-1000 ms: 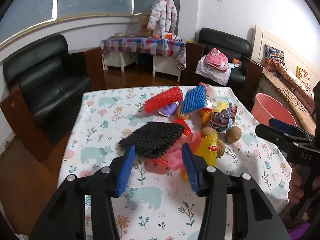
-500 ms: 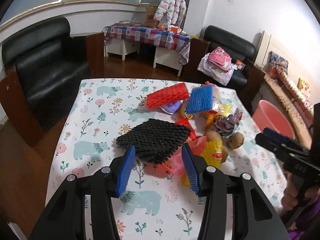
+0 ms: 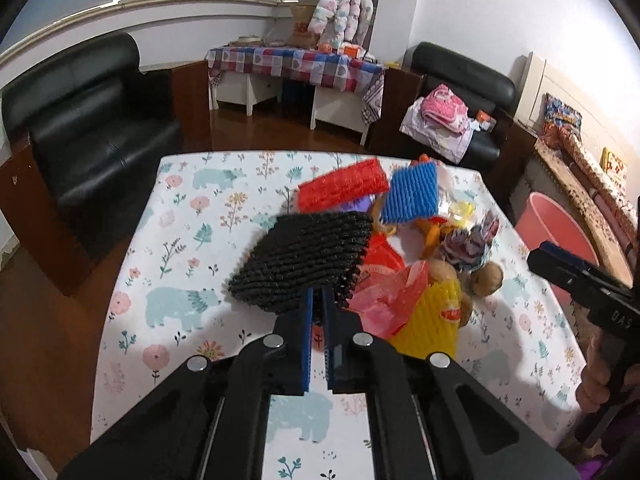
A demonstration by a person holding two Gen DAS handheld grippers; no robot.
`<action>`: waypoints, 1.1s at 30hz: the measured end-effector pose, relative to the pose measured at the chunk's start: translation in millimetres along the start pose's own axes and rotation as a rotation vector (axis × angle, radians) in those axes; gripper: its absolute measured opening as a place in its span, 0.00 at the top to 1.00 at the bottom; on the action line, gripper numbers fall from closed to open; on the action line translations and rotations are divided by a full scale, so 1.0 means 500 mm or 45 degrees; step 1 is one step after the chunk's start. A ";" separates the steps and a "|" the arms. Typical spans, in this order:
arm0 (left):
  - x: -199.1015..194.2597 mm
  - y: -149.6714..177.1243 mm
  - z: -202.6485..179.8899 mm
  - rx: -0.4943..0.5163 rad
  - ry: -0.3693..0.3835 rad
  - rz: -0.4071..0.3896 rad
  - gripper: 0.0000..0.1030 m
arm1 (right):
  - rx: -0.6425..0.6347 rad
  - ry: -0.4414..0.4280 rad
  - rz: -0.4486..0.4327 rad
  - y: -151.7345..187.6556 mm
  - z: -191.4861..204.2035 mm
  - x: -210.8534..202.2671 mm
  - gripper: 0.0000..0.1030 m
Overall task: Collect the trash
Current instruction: 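Close the left gripper on the black bristle brush, then close the right gripper on the blue plastic brush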
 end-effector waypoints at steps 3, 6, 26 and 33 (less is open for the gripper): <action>-0.020 -0.014 -0.004 -0.001 0.026 -0.037 0.96 | 0.017 -0.008 0.000 -0.012 -0.012 0.006 0.29; -0.037 -0.027 -0.013 0.011 0.043 -0.064 0.96 | 0.041 -0.030 0.008 -0.027 -0.021 0.013 0.36; -0.044 -0.045 -0.031 0.020 0.093 -0.074 0.96 | 0.002 0.082 0.157 -0.013 0.005 0.110 0.85; -0.064 -0.048 -0.041 0.032 0.099 -0.105 0.96 | 0.017 0.026 0.097 -0.018 0.004 0.067 0.97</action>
Point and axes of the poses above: each gripper's, at about its wrist camera, not at the fingertips, and x roughly the way its jaws point, z to its left, y to its underside, the point moved 10 cm from there along x, roughly the way its jaws point, and after that the axes turned 10 degrees about z, right-handed, at the moved point
